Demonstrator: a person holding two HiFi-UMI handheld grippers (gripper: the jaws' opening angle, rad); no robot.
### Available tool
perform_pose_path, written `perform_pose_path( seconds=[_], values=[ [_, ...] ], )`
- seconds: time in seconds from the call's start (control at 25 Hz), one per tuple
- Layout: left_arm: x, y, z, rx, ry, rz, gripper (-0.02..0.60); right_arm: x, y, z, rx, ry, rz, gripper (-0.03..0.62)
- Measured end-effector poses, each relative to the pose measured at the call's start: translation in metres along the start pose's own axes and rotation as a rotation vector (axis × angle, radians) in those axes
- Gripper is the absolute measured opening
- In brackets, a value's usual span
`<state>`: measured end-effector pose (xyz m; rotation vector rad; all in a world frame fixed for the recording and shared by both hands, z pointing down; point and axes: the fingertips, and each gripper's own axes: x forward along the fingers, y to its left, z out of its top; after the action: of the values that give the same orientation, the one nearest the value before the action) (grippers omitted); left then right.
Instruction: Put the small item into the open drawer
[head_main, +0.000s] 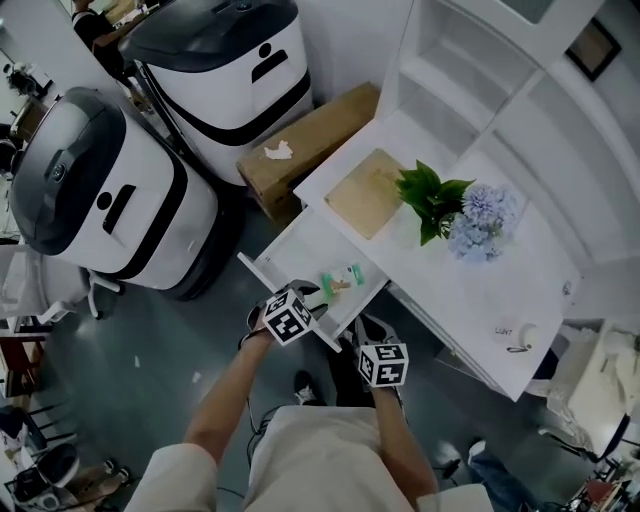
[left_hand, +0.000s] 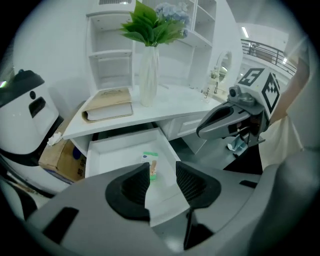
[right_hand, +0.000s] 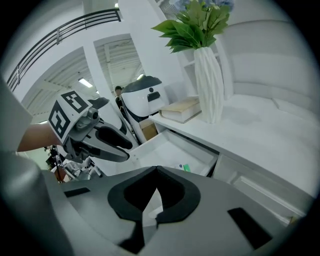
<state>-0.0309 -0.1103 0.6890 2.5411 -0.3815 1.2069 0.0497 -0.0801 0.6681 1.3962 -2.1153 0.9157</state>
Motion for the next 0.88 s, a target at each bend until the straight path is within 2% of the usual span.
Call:
perform_pose_path(
  seconds=[0.16,0.32,0.64,0.88],
  values=[
    [-0.016,-0.007,-0.002,-0.093,-0.068,0.018,0.176,-0.003,0.0,-0.008,-0.021,0.014,0.0,0.025],
    [-0.023,-0.012,-0.011,-0.152,-0.119,0.073,0.176,-0.007,0.003,-0.011,-0.034,0.022,0.006,0.025],
    [-0.063,-0.022,0.014,-0.314,-0.254,0.162,0.175,-0.015,0.014,-0.006,-0.033,0.004,0.02,0.025],
    [-0.069,-0.034,0.006,-0.345,-0.295,0.172,0.175,-0.022,0.012,-0.001,-0.031,-0.017,0.011,0.025]
  ],
)
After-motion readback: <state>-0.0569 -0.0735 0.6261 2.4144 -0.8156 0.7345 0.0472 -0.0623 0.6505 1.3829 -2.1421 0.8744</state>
